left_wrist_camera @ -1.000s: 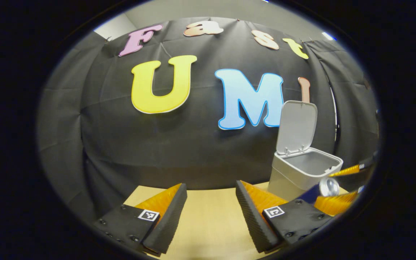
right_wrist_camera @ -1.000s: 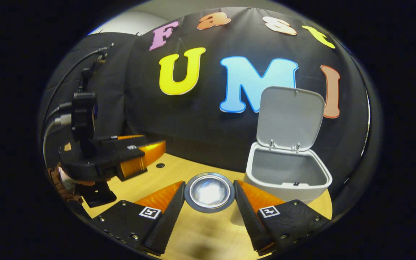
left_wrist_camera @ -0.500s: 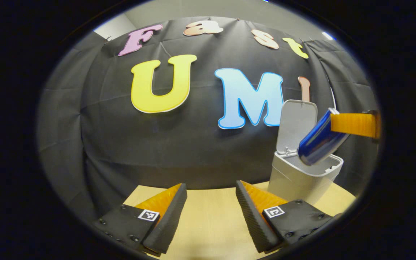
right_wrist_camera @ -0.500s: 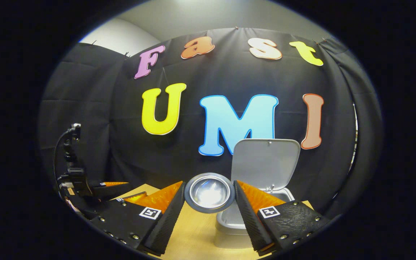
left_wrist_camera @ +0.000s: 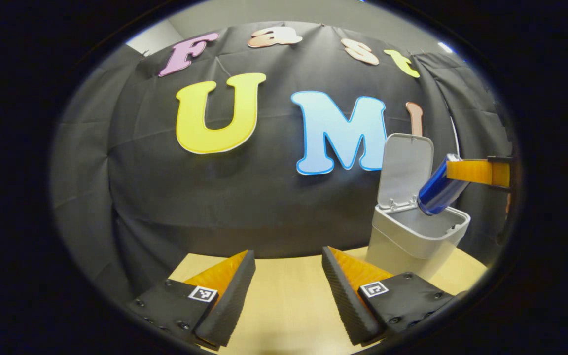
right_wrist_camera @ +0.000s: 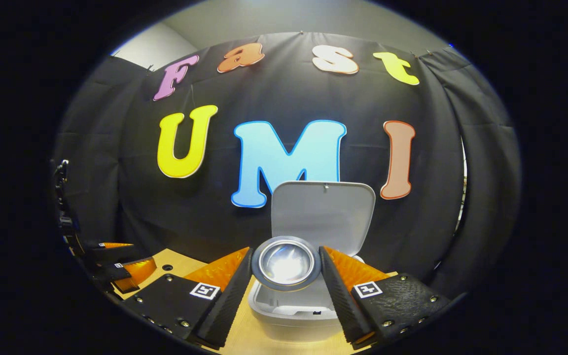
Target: Press the lid of the desktop garbage bin to open it, pick up the crumpled paper on the desktop and throw it into the bin, then pick up the pop can on the desktop and drop it into the bin, and finally close the garbage bin lid.
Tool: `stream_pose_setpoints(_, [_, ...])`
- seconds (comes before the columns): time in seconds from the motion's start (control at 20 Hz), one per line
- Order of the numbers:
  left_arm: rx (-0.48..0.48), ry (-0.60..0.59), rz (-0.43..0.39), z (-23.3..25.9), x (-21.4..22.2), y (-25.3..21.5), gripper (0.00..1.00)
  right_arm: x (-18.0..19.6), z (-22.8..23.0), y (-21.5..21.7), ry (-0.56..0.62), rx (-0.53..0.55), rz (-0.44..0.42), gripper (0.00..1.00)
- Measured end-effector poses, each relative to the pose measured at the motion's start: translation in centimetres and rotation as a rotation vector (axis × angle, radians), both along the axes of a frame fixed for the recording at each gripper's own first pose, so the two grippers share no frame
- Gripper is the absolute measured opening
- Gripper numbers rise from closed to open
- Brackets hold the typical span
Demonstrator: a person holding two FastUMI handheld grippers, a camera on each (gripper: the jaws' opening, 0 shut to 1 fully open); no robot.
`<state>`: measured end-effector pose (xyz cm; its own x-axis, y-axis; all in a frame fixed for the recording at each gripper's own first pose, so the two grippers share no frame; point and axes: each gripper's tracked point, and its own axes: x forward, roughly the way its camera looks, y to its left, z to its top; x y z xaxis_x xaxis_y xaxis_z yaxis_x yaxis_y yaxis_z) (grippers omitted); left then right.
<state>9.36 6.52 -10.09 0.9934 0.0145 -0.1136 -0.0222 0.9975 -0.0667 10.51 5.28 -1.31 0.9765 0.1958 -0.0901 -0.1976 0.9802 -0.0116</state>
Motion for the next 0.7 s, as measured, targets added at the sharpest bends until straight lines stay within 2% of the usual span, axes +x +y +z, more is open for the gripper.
stream_pose_setpoints(0.1, [-0.003,0.002,-0.002,-0.1,0.1,-0.1,0.96,0.6,-1.0,-0.5,0.03,0.012,-0.018,0.84])
stream_pose_setpoints(0.15, [-0.003,0.003,-0.004,-0.2,0.1,-0.1,0.9,0.8,-1.4,-0.7,0.041,0.018,-0.028,0.84])
stream_pose_setpoints(0.2, [-0.002,0.004,-0.003,-0.3,0.1,-0.1,0.96,1.0,-1.8,-1.0,0.052,0.026,-0.038,0.84])
stream_pose_setpoints(0.7, [-0.006,0.014,-0.007,-0.6,0.4,-0.1,0.96,1.5,-3.6,-1.9,0.103,0.053,-0.074,0.85])
